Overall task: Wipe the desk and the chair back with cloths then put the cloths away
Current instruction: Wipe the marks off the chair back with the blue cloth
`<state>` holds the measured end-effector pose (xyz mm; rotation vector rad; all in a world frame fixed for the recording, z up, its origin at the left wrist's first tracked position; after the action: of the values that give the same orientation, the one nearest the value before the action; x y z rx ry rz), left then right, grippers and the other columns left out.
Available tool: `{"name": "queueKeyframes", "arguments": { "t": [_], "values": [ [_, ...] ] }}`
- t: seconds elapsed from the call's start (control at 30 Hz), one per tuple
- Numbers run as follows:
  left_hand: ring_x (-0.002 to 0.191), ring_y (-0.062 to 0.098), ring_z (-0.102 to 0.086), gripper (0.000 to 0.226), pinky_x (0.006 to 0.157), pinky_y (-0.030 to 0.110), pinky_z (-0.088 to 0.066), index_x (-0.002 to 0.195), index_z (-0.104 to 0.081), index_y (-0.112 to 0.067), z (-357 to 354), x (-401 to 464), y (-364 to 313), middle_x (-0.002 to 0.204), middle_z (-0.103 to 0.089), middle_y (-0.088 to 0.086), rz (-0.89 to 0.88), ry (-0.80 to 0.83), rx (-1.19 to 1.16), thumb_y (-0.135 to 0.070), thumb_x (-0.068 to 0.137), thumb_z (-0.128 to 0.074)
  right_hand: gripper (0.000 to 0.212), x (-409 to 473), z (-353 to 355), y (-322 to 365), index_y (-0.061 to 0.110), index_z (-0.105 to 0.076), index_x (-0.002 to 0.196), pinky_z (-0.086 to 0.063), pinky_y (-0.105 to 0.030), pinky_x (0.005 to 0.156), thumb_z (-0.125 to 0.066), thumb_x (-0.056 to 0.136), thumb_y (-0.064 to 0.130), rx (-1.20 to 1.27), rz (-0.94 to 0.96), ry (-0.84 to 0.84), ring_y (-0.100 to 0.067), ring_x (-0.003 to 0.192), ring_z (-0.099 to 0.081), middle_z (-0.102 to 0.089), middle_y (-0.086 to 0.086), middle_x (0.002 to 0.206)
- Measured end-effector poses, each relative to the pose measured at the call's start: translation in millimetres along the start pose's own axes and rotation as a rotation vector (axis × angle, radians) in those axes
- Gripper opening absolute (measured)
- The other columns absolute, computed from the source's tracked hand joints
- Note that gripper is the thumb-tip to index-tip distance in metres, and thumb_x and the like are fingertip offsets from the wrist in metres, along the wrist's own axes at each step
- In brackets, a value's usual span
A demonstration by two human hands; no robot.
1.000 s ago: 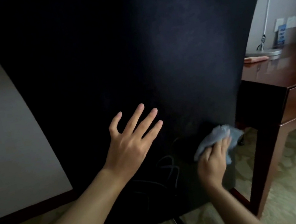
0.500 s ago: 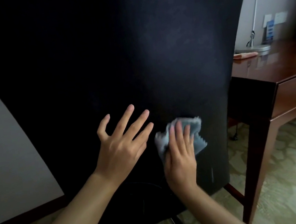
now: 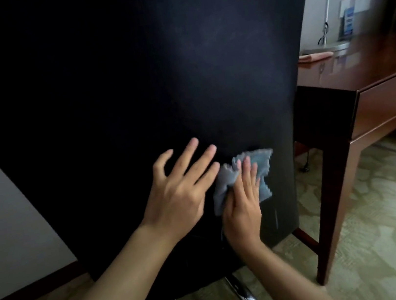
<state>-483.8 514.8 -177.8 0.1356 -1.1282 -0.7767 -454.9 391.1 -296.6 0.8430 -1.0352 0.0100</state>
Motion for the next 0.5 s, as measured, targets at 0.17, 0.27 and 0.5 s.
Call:
{"name": "queueKeyframes", "arguments": {
  "t": [0.17, 0.27, 0.5],
  "values": [
    [0.148, 0.031, -0.028, 0.057, 0.119, 0.056, -0.020, 0.129, -0.066, -0.018, -20, -9, -10, 0.155, -0.041, 0.004, -0.055, 0.149, -0.003, -0.012, 0.072, -0.066, 0.054, -96, 3, -78, 0.036, -0.013, 0.147, -0.015, -0.044, 0.121, -0.026, 0.096, 0.022, 0.041, -0.458, 0.057, -0.012, 0.149, -0.002, -0.010, -0.001, 0.162],
    [0.149, 0.030, -0.027, 0.057, 0.121, 0.054, -0.016, 0.131, -0.064, -0.019, -21, -9, -5, 0.156, -0.039, 0.002, -0.054, 0.148, -0.022, -0.012, 0.074, -0.068, 0.062, -48, 14, -73, 0.027, -0.009, 0.152, -0.006, -0.033, 0.122, -0.032, 0.099, 0.004, 0.065, -0.614, -0.020, -0.004, 0.148, 0.003, -0.002, 0.007, 0.161],
    [0.148, 0.028, -0.029, 0.054, 0.120, 0.056, -0.016, 0.129, -0.067, -0.019, -29, -12, -11, 0.154, -0.042, 0.002, -0.011, 0.086, -0.023, -0.009, 0.075, -0.067, 0.056, 8, 31, -79, 0.023, -0.016, 0.154, -0.003, -0.012, 0.116, -0.033, 0.103, 0.010, 0.100, -0.524, -0.128, 0.005, 0.145, 0.000, -0.006, 0.014, 0.160]
  ]
}}
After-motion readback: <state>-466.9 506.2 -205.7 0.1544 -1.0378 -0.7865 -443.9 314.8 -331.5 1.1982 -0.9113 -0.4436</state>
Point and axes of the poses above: each hand's wrist, its own x-axis towards the middle knuckle, its own z-axis out of the back of the hand, y = z × x, the point moved 5 cm from there along x, towards the middle knuckle
